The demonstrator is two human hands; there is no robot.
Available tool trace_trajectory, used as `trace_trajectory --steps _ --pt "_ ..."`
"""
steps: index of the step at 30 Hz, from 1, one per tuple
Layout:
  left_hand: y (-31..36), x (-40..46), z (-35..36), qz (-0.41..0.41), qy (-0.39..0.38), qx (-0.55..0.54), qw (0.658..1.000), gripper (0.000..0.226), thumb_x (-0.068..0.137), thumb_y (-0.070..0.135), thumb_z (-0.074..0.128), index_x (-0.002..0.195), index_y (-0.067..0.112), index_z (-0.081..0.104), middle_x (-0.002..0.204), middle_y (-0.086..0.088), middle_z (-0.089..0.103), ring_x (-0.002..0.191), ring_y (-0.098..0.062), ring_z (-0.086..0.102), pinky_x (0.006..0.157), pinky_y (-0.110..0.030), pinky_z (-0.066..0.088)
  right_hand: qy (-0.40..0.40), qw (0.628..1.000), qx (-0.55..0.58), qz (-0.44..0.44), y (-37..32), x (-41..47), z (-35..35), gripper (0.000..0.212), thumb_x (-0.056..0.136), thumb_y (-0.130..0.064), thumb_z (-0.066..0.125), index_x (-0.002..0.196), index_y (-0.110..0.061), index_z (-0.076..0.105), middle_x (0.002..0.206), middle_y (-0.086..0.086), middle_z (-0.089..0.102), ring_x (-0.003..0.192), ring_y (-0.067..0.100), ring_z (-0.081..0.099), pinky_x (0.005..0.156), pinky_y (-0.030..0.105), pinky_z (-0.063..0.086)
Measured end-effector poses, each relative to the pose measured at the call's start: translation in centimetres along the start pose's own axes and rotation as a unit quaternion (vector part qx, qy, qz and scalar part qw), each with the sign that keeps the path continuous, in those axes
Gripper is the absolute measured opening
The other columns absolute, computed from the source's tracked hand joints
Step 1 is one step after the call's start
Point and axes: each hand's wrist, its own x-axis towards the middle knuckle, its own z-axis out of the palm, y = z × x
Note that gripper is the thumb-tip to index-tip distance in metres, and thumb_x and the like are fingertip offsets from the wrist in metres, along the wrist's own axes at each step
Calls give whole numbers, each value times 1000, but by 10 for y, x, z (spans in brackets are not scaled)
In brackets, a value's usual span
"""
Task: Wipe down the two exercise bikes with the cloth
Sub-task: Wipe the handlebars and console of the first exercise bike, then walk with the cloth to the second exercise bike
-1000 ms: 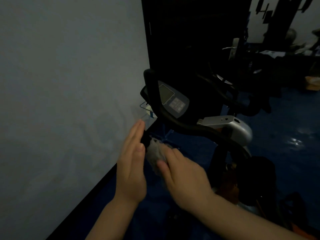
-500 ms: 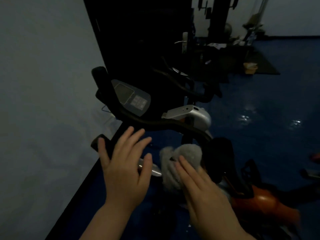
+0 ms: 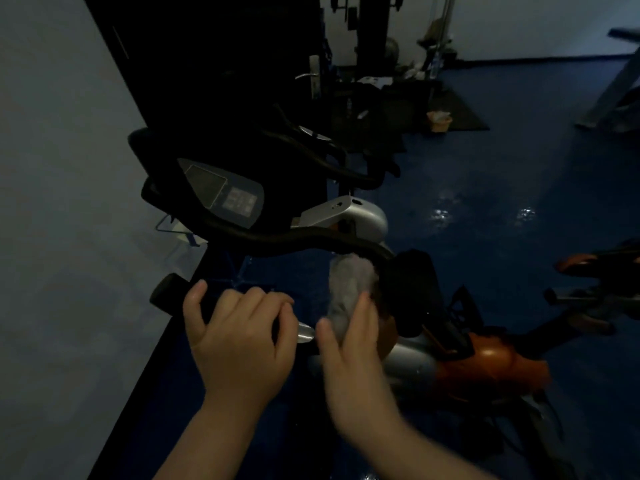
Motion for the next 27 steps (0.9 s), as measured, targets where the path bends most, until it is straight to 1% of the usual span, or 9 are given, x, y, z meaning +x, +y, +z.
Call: trace_trajectory --steps 3,5,7,11,13,15,17,22,27 --pt "0 1 0 -1 6 -2 1000 29 92 28 46 75 25 70 63 9 61 66 -16 55 107 -40 20 15 1000 -26 -3 -2 16 3 80 90 -63 28 148 -30 -17 158 -9 -16 139 3 4 102 19 7" --pt "0 0 -1 2 0 -5 1000 29 92 27 46 74 25 69 62 9 59 65 -17 54 107 -40 21 53 998 0 17 -14 46 -8 67 99 -48 29 152 -18 2 160 3 7 142 14 16 100 18 12" --pt "0 -1 -2 4 -4 -4 1000 31 93 28 45 73 24 68 62 8 57 65 -17 54 107 -40 22 93 995 33 3 -19 52 -11 58 101 -41 30 151 -18 14 156 2 22 138 10 25 100 16 16" --pt "0 -2 -1 0 -7 -10 1000 33 95 29 43 73 24 67 64 8 58 67 -17 54 106 -39 23 68 991 110 -9 0 -12 14 66 91 -56 33 146 -45 -1 156 -22 0 138 -6 11 109 20 19" --pt "0 -3 0 -4 -10 -13 1000 32 94 29 43 74 23 68 65 8 59 68 -17 55 106 -39 23 57 985 160 9 13 -33 19 64 88 -54 39 138 -57 -2 151 -32 3 136 -9 17 110 21 23" --pt "1 -3 -1 -6 -9 -18 1000 31 94 28 44 75 23 68 66 8 60 69 -17 55 107 -39 22 63 985 163 1 23 -37 9 51 94 -40 47 133 -60 20 141 -33 33 123 -13 39 101 16 38" --pt "2 -5 -2 -8 -8 -25 1000 28 93 27 46 76 23 68 67 7 61 71 -18 56 109 -39 20 78 987 142 -23 31 -34 -8 38 95 -26 52 117 -56 44 112 -37 58 103 -13 56 79 8 48" --pt "14 -12 -1 -44 -10 -89 995 13 86 27 56 85 27 69 82 8 66 91 -20 52 115 -41 6 60 996 72 -5 52 -36 -32 27 92 -24 60 110 -45 58 103 -22 67 98 -1 64 80 21 54" --pt "55 -32 3 -60 -70 -155 984 19 82 31 58 98 29 67 110 7 65 111 -22 46 115 -49 -3 103 994 23 26 91 -54 -75 26 89 -22 64 105 -42 59 97 -21 69 90 -2 65 71 13 52"
